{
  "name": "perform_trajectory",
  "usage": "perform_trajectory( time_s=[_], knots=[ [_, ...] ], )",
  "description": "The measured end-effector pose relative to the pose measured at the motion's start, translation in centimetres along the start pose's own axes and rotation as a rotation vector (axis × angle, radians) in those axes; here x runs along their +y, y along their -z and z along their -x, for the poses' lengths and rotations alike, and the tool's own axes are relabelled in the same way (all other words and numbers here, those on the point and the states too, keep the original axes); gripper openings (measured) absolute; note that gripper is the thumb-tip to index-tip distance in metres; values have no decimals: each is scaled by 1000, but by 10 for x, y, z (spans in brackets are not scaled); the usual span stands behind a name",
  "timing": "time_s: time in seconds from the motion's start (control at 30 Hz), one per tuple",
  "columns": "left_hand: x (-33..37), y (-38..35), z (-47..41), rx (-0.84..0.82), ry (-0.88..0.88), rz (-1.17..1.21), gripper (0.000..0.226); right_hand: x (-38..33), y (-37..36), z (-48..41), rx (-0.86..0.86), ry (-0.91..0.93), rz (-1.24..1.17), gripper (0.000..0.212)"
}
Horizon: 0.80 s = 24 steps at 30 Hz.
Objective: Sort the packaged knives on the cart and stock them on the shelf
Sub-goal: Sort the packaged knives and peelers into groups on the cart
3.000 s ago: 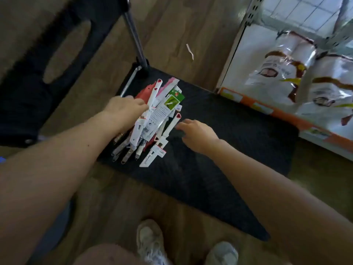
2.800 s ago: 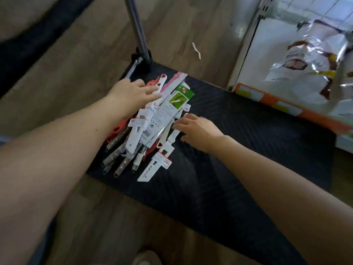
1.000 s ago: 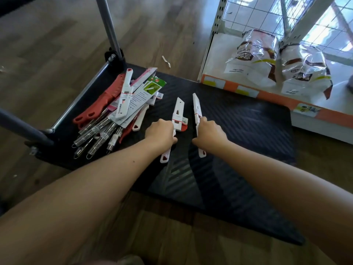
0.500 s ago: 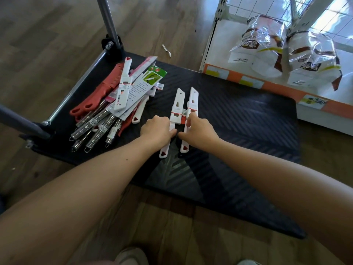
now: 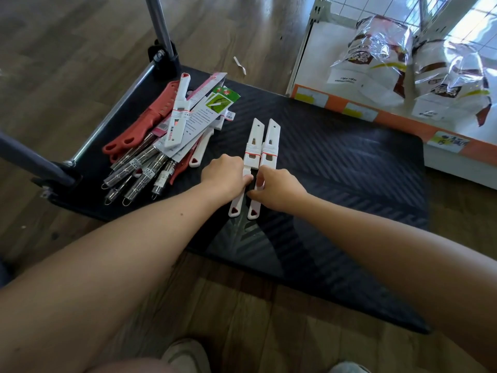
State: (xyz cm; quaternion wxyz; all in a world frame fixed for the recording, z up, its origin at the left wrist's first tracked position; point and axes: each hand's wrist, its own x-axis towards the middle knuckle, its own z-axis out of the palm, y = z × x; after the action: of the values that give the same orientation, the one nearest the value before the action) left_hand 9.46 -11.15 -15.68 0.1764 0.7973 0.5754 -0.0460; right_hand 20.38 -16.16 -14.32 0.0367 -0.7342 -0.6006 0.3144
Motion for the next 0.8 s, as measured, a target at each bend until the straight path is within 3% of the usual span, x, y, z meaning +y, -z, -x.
perform_trajectory(
  time_s=[0.2,0.5,0.67,0.8],
  knots=[
    [-5,5,4,42,-18,-22,33,1,10,-3,51,4,29,22],
    [-39,26,13,291,-95,-79,30,-7,28,-19,187,5,7,19],
    [-67,46,11,422,-27,-57,33,-25,29,-29,236,61,30,19],
    [-95,67,2,420,20,-16,30,-38,30,-38,226,173,175,22]
  ],
)
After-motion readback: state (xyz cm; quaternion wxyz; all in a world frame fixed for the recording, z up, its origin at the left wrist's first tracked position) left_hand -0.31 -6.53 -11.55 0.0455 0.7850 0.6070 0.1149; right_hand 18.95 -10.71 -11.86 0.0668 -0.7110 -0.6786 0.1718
